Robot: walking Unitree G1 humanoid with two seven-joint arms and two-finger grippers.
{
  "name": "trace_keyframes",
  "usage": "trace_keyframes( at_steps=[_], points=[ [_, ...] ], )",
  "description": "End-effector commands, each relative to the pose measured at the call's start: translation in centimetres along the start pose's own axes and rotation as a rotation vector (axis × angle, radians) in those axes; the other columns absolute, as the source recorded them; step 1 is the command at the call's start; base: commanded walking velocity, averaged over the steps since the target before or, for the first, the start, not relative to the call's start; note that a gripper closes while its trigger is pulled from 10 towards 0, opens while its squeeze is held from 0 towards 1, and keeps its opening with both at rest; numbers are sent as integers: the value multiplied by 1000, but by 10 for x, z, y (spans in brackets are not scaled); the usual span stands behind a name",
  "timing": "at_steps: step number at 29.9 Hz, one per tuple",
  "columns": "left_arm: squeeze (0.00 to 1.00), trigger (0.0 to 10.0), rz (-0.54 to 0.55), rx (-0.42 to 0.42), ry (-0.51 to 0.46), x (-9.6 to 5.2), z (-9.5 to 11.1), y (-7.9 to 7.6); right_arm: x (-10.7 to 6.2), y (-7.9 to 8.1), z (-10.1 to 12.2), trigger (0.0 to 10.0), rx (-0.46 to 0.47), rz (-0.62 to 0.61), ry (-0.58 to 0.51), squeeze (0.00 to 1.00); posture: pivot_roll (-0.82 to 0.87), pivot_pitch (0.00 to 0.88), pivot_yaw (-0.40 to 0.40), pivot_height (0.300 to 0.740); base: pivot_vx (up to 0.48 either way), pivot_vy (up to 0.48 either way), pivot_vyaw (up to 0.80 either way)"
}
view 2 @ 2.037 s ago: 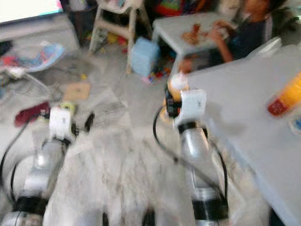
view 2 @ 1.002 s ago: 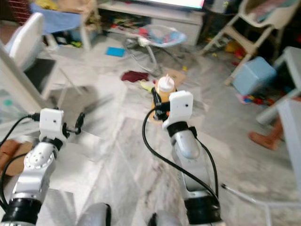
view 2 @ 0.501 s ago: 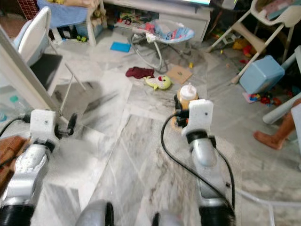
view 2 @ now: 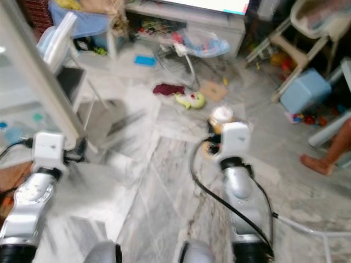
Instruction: Restocking fridge
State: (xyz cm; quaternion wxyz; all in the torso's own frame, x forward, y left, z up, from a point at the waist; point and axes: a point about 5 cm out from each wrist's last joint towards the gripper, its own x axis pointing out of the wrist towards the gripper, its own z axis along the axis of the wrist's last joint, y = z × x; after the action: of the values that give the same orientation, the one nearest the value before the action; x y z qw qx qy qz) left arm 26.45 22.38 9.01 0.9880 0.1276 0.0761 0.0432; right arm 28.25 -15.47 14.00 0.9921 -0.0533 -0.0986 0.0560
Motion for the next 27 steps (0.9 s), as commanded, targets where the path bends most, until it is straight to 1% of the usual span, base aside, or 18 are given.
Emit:
trace_keyframes(
  at_steps=[1,6,10,14,18,19,20,21,27],
  points=[
    [0,10000,12,10,10,1,-1,-1,-1,-7,-3,10000,-6,-22,9,0,37,107,-75,740,0,469,800],
    [0,10000,15,12,9,3,0,-1,1,-5,-3,10000,-4,-15,4,0,38,104,-78,740,0,472,800],
    [0,10000,18,11,5,4,1,-1,2,0,-2,10000,4,-3,-2,0,41,103,-80,740,0,472,800],
    [0,10000,-5,-11,16,4,-1,-2,3,0,-2,10000,3,-3,-2,0,43,105,-80,740,0,472,641],
    [0,10000,-62,-43,18,3,-1,-5,-1,-4,-6,10000,19,-16,11,0,43,107,-82,740,0,478,0],
    [0,10000,-89,-67,14,2,-1,-8,-2,-5,-7,10000,17,-18,16,0,35,100,-84,740,0,480,0],
    [0,10000,-89,-67,14,2,-1,-8,-2,-5,-7,10000,17,-18,16,0,35,100,-84,740,0,480,0],
    [0,10000,-106,-84,11,3,-1,-10,-2,-7,-8,10000,12,-22,21,0,27,88,-87,740,0,480,0],
    [0,10000,-100,-102,-1,10,3,-13,4,-8,-7,10000,26,-24,22,0,23,74,-94,740,0,480,0]
  ],
)
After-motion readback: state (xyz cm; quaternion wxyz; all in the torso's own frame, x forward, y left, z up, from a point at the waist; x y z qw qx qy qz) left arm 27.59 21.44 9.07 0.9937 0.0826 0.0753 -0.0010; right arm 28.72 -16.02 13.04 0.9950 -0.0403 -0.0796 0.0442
